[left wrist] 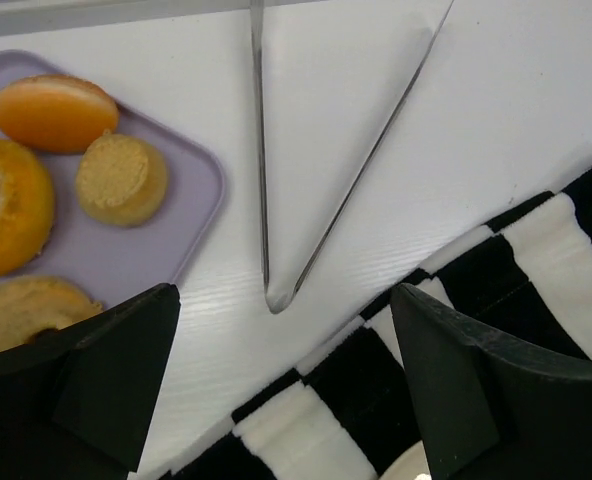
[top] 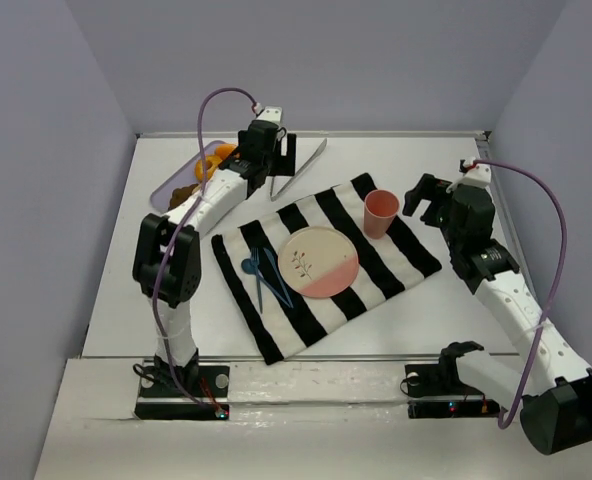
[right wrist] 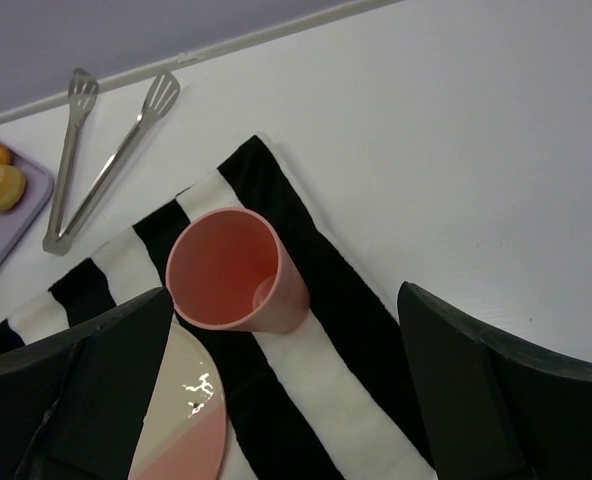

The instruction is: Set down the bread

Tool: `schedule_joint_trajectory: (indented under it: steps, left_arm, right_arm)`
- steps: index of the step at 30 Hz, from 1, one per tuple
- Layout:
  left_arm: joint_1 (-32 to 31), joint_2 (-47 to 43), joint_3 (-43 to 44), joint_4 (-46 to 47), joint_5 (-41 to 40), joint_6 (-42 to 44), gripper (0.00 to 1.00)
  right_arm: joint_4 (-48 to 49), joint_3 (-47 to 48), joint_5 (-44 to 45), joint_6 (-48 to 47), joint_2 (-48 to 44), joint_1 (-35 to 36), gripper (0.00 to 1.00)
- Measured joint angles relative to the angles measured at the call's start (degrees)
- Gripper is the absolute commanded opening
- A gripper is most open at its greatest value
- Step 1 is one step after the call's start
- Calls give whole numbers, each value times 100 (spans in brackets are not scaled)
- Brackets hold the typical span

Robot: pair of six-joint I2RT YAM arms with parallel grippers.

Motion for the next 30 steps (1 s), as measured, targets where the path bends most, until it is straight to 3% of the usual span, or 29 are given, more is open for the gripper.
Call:
schedule_joint_trajectory:
  steps: [9, 30]
  left_arm:
    - [31, 1659, 1451, -496, 514, 468, 99]
    - [273, 2981, 2800, -1143, 846, 632, 99]
  right_arm:
    - [0, -11, 48, -57, 175, 0, 100]
    - [2, -15, 243, -94, 195, 0, 100]
